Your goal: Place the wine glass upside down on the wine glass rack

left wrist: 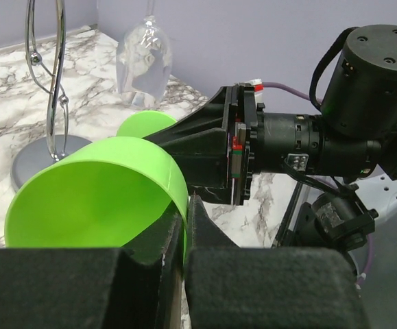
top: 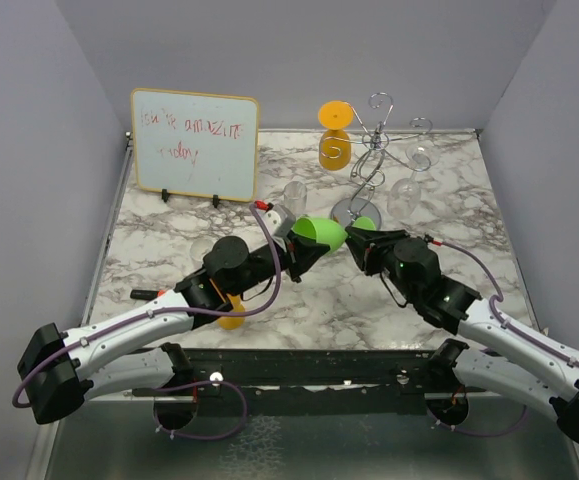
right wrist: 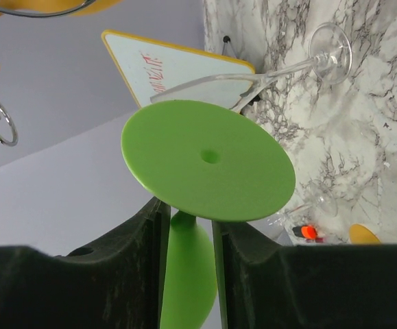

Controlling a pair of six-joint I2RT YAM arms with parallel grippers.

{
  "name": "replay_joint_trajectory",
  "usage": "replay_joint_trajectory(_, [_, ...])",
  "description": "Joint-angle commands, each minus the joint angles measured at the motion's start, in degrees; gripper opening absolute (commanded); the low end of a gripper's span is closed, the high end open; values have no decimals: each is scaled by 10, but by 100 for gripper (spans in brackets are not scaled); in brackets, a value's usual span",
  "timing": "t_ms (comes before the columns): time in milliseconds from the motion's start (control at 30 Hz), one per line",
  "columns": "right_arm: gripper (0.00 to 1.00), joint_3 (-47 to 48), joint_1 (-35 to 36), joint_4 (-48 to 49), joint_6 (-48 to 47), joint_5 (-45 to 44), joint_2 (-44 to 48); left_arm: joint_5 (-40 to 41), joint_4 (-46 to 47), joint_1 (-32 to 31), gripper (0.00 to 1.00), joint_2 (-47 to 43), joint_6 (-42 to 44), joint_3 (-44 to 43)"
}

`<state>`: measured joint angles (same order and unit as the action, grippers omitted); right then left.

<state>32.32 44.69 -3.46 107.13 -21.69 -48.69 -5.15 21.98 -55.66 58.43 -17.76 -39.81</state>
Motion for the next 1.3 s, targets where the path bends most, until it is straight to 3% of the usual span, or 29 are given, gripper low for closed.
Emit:
replay_joint_trajectory(0, [34, -10, 3, 25, 31, 0, -7, -25, 38, -4, 0, -17, 5, 9])
replay_joint_trajectory(167, [22, -14, 0, 30, 39, 7, -7, -26, 45, -4, 0, -18, 1, 16])
replay_joint_trajectory(300, [2, -18, -3, 46, 36, 11, -6, 5, 45, -5, 2, -21, -17, 24])
replay_joint_trajectory(367, [1, -22, -3, 48, 33, 8, -3, 32, 45, -4, 18, -24, -26, 29])
replay_joint_trajectory(433, [1, -29, -4, 51, 26, 3, 1, 62, 44, -5, 47, -30, -37, 37])
replay_joint_trajectory(500, [1, -34, -4, 47, 12, -8, 7, 85, 44, -4, 65, -39, -48, 46])
replay_joint_trajectory(567, [1, -35, -5, 36, -4, -21, 15, 96, 42, -4, 75, -48, -58, 53])
replay_joint_trajectory(667, [1, -32, -5, -5, -51, -54, 35, 117, 38, -4, 83, -61, -86, 64])
replay_joint_trajectory(833, [1, -21, -5, -27, -222, -118, 82, 130, 26, -4, 88, -72, -143, 58])
replay_joint_trajectory(967, [1, -36, -5, 12, -376, -128, 132, 136, -4, -4, 90, -67, -185, 24])
replay_joint_trajectory(1267, [1, -77, -5, 164, -735, -5, 204, 97, -139, -4, 93, 9, -255, -128])
